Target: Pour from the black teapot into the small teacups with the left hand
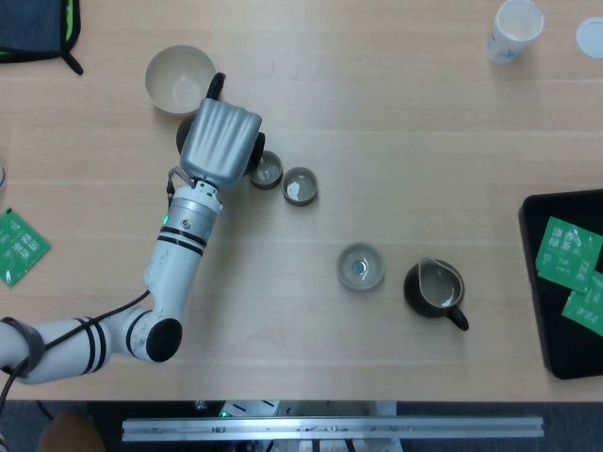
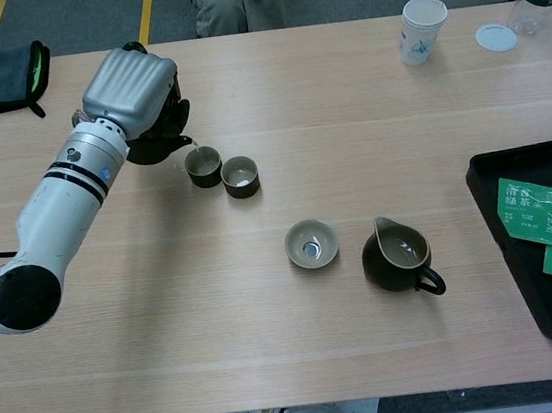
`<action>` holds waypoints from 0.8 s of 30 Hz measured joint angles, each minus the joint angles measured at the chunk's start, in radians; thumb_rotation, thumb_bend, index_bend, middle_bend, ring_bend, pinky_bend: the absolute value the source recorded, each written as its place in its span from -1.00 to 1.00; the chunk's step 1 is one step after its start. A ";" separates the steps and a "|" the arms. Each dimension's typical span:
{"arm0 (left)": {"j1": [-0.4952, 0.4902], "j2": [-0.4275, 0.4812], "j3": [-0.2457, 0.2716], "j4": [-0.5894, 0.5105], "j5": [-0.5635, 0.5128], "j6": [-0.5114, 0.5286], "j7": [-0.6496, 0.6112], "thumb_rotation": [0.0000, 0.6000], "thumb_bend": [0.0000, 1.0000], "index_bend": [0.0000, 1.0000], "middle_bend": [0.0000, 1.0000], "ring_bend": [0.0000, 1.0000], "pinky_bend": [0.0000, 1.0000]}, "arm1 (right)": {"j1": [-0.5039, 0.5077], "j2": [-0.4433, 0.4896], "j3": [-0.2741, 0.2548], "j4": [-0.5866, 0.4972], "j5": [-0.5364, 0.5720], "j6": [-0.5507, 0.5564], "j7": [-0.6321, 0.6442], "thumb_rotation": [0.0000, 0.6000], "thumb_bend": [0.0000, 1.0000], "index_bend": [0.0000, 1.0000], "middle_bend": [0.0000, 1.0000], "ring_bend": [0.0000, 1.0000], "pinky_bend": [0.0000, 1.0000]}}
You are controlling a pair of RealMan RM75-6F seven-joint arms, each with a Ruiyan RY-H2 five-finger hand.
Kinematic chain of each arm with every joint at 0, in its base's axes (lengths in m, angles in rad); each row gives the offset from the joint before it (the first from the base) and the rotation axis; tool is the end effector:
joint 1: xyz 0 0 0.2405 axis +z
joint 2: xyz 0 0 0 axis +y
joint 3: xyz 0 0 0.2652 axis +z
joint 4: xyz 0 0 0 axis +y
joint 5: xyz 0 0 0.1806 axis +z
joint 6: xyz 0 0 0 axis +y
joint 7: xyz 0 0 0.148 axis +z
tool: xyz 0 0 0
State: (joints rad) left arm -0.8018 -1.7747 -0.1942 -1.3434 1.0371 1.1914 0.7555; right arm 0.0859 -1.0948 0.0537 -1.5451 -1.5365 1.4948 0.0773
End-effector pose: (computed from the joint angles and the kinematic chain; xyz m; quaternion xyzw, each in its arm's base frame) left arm -0.1238 0.3542 -0.0206 -0.7355 -0.2464 -0.3423 0.5302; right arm -0.3139 -0.1852 0.2035 0.6027 -0.3715 0.3966 0.5843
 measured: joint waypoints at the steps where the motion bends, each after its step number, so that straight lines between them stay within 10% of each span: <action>1: 0.001 0.000 0.000 -0.001 0.000 0.000 0.001 0.83 0.11 0.89 1.00 0.86 -0.63 | -0.001 0.000 0.000 0.000 0.000 0.001 0.001 1.00 -0.71 -0.47 -0.46 -0.75 -0.79; 24: 0.012 0.000 -0.002 0.019 0.032 0.008 0.029 0.95 0.11 0.89 1.00 0.86 -0.63 | -0.007 -0.003 -0.001 0.011 -0.007 0.009 0.013 1.00 -0.71 -0.47 -0.46 -0.75 -0.79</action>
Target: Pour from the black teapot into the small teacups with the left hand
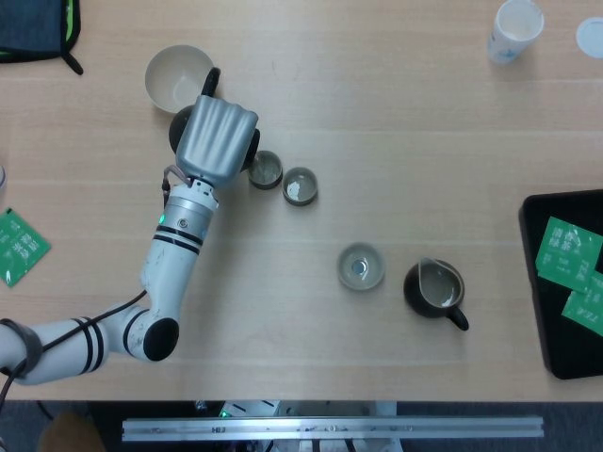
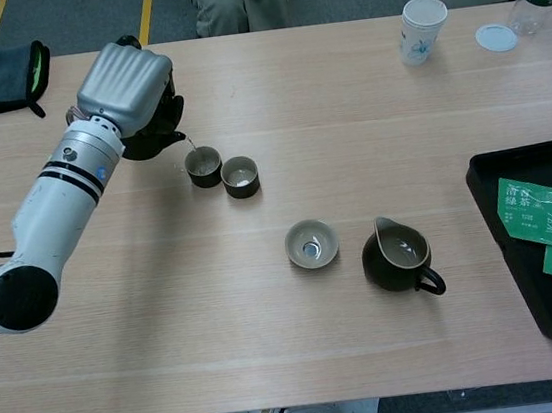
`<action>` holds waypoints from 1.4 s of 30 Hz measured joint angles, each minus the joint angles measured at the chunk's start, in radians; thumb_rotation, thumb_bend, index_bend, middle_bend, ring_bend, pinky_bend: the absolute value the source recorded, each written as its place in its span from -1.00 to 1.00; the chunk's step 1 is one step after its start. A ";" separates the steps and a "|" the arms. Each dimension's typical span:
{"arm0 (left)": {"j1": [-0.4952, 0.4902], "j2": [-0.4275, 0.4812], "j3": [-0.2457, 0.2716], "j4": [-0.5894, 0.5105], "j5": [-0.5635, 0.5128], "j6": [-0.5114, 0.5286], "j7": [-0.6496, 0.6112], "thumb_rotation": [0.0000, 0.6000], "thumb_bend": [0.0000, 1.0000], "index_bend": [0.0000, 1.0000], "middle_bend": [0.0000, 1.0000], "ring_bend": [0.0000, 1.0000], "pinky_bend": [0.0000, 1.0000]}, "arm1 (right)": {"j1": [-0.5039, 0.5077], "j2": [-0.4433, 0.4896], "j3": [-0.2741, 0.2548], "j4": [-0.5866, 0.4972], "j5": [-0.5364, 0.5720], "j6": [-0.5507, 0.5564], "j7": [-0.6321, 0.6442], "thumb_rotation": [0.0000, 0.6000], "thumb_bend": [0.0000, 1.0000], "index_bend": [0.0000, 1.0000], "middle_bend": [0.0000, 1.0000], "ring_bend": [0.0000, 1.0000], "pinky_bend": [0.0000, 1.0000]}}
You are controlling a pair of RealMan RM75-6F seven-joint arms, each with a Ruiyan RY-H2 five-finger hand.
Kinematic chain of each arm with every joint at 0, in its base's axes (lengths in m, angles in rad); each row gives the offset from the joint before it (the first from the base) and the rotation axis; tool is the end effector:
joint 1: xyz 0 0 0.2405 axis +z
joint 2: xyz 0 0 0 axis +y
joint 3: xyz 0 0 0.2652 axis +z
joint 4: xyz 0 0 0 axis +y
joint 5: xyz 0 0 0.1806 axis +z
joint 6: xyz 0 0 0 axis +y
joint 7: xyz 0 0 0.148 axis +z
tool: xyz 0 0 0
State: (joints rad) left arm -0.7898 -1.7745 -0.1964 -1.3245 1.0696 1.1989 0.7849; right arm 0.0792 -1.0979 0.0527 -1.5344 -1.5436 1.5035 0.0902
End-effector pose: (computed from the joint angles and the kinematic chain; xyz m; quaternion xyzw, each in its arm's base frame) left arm -0.1269 0.3550 -0.0174 -0.7366 -0.2216 -0.3358 0.5437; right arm -0.3154 -0.1830 0.2040 0.6012 -0.3714 0.3996 0.5840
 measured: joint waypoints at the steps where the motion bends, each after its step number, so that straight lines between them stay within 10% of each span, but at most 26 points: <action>1: 0.000 0.000 0.000 0.001 0.001 0.000 0.000 0.95 0.11 0.89 1.00 0.86 -0.63 | 0.000 0.000 0.000 0.000 0.000 0.000 0.000 1.00 -0.71 -0.47 -0.46 -0.75 -0.79; 33: 0.054 0.099 -0.091 -0.095 -0.080 -0.097 -0.313 1.00 0.11 0.88 1.00 0.83 -0.63 | -0.001 0.007 0.005 -0.040 -0.002 0.005 -0.042 1.00 -0.71 -0.47 -0.46 -0.75 -0.79; 42: 0.153 0.216 -0.041 -0.147 0.043 -0.057 -0.511 0.99 0.11 0.86 1.00 0.82 -0.63 | 0.010 0.001 0.005 -0.050 -0.005 -0.010 -0.058 1.00 -0.71 -0.47 -0.46 -0.75 -0.79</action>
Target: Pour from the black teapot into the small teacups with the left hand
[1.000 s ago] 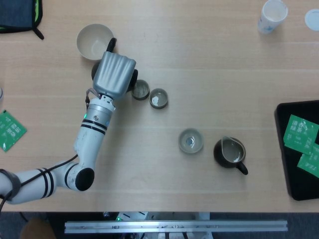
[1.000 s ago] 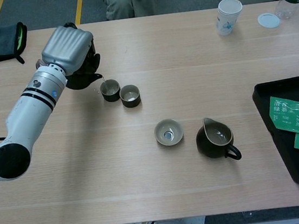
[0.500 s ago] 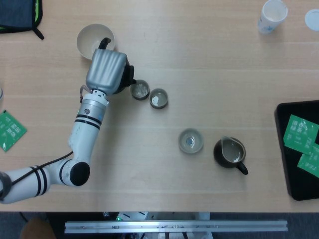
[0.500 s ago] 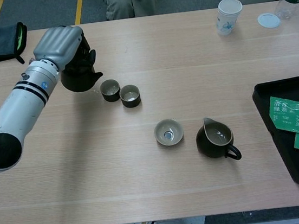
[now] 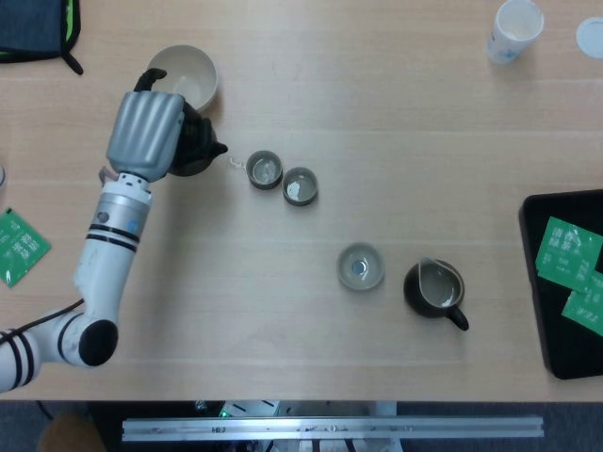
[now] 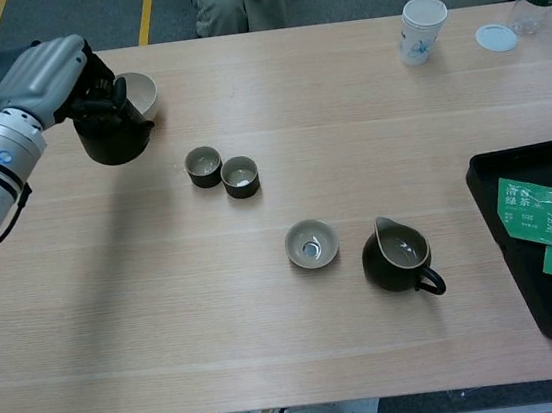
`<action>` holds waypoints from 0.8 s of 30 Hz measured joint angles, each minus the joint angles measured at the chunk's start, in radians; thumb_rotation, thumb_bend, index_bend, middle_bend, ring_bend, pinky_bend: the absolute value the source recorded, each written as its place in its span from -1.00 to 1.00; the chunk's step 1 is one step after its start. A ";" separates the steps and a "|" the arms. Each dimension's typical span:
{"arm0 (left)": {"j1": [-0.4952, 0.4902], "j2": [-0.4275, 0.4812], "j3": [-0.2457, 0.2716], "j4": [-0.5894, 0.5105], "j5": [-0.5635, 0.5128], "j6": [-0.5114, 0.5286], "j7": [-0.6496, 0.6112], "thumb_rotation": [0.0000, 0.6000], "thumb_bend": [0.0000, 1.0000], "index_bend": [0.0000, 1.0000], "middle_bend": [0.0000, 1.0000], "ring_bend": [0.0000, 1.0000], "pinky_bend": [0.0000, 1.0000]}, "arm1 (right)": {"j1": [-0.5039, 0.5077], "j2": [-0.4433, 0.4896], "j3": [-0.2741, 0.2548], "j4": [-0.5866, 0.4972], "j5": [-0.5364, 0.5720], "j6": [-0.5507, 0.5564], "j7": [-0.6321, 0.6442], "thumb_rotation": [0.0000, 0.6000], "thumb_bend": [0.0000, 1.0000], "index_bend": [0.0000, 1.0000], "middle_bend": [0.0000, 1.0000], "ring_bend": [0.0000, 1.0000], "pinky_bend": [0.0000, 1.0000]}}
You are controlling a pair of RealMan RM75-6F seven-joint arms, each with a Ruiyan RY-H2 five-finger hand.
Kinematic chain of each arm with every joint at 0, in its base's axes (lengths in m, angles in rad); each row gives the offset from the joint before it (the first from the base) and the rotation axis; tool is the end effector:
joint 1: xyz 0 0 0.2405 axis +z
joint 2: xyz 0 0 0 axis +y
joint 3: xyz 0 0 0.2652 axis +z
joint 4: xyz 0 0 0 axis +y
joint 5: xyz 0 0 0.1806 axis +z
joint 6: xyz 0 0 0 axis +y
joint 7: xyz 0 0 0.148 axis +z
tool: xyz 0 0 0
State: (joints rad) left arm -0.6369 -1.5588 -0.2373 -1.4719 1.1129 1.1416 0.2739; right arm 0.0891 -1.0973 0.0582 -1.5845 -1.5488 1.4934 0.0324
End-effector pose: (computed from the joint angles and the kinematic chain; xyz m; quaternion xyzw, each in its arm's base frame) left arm -0.1793 0.3473 0.0445 -0.6444 -0.4100 -0.4340 0.4777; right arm -0.3047 -0.1863 0.1987 0.6083 -0.3659 0.3995 0.5800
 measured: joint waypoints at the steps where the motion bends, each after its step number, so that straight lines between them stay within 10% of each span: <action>1: 0.012 0.011 0.011 -0.002 0.014 0.005 -0.015 0.99 0.11 0.86 1.00 0.81 -0.63 | 0.001 -0.001 0.000 -0.001 0.000 -0.002 -0.001 1.00 -0.71 -0.47 -0.46 -0.75 -0.79; 24: 0.130 -0.033 0.131 0.102 0.111 0.039 -0.133 0.90 0.10 0.78 1.00 0.67 -0.63 | 0.008 -0.005 -0.004 -0.003 -0.003 -0.009 -0.004 1.00 -0.71 -0.47 -0.46 -0.75 -0.79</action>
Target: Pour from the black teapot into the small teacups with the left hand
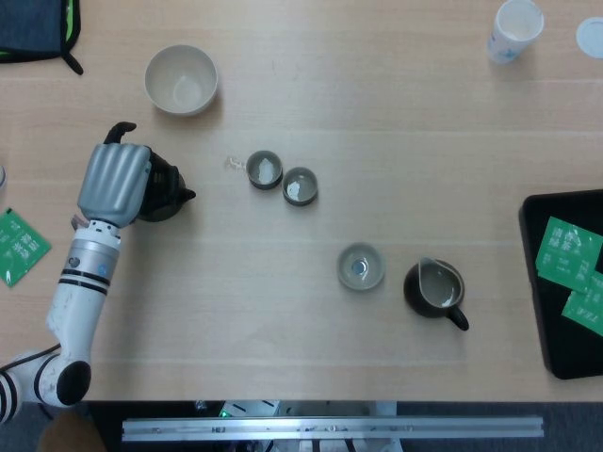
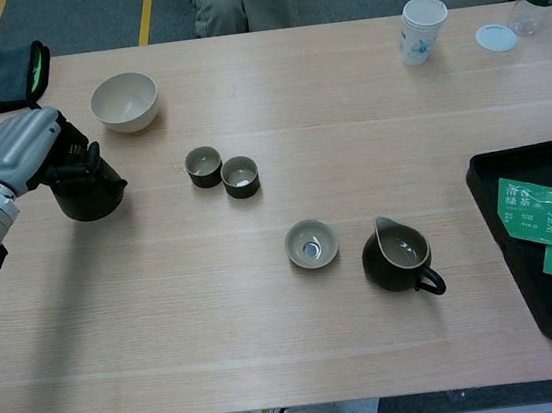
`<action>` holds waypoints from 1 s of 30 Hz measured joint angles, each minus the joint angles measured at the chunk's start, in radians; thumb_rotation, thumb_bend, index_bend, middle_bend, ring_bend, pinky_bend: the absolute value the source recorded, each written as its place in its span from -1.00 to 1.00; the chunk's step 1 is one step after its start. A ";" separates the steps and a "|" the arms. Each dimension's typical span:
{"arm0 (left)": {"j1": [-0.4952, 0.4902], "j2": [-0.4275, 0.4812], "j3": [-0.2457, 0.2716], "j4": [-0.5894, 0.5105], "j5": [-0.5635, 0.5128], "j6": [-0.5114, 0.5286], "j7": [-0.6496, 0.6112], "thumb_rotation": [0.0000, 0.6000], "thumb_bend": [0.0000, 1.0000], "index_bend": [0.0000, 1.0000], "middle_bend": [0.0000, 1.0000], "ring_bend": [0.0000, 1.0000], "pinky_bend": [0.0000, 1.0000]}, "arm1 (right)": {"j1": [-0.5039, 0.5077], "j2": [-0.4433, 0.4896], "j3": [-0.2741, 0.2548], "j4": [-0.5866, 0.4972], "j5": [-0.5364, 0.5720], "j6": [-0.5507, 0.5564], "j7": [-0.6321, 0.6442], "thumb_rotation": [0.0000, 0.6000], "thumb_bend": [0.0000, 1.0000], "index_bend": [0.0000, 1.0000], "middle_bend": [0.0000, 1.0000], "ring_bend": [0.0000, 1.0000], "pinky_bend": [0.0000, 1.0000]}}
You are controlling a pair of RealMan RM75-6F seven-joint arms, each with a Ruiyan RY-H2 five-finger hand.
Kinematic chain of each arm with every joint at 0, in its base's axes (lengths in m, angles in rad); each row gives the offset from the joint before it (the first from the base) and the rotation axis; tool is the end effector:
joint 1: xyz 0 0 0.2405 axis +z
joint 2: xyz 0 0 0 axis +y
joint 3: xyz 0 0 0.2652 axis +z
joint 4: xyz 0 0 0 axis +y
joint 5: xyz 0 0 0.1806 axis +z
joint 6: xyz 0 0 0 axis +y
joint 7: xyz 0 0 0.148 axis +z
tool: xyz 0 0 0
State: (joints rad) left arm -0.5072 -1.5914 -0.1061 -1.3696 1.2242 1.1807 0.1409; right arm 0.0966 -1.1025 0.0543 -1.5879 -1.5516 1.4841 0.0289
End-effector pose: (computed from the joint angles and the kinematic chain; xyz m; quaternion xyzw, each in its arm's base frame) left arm -0.2356 0.3043 0.0252 -0.6485 -0.4374 -0.4017 0.4762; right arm -0.3031 -0.1878 0.1948 0.6123 -0.3684 0.3995 0.5743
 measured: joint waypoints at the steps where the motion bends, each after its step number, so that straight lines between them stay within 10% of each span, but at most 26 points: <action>1: 0.000 -0.007 0.004 0.010 0.005 -0.003 0.004 0.91 0.10 0.78 1.00 0.67 -0.63 | 0.000 0.000 0.000 0.000 0.000 0.000 0.000 1.00 -0.71 -0.47 -0.46 -0.75 -0.79; 18: 0.004 -0.076 0.009 0.122 0.023 -0.057 -0.001 0.88 0.10 0.71 0.97 0.57 -0.63 | -0.005 0.001 -0.002 0.004 0.000 0.007 0.007 1.00 -0.71 -0.47 -0.46 -0.75 -0.79; 24: 0.008 -0.060 0.009 0.110 0.011 -0.081 0.016 0.62 0.10 0.57 0.76 0.38 -0.63 | -0.003 0.000 -0.001 0.004 -0.003 0.007 0.008 1.00 -0.70 -0.47 -0.46 -0.75 -0.79; 30: 0.009 -0.032 0.009 0.076 0.000 -0.099 0.038 -0.14 0.10 0.22 0.41 0.09 -0.63 | -0.005 0.001 -0.001 0.003 -0.003 0.011 0.008 1.00 -0.70 -0.47 -0.46 -0.75 -0.79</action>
State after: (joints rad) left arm -0.4981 -1.6231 -0.0972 -1.2938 1.2244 1.0821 0.1786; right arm 0.0918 -1.1012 0.0533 -1.5849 -1.5547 1.4951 0.0364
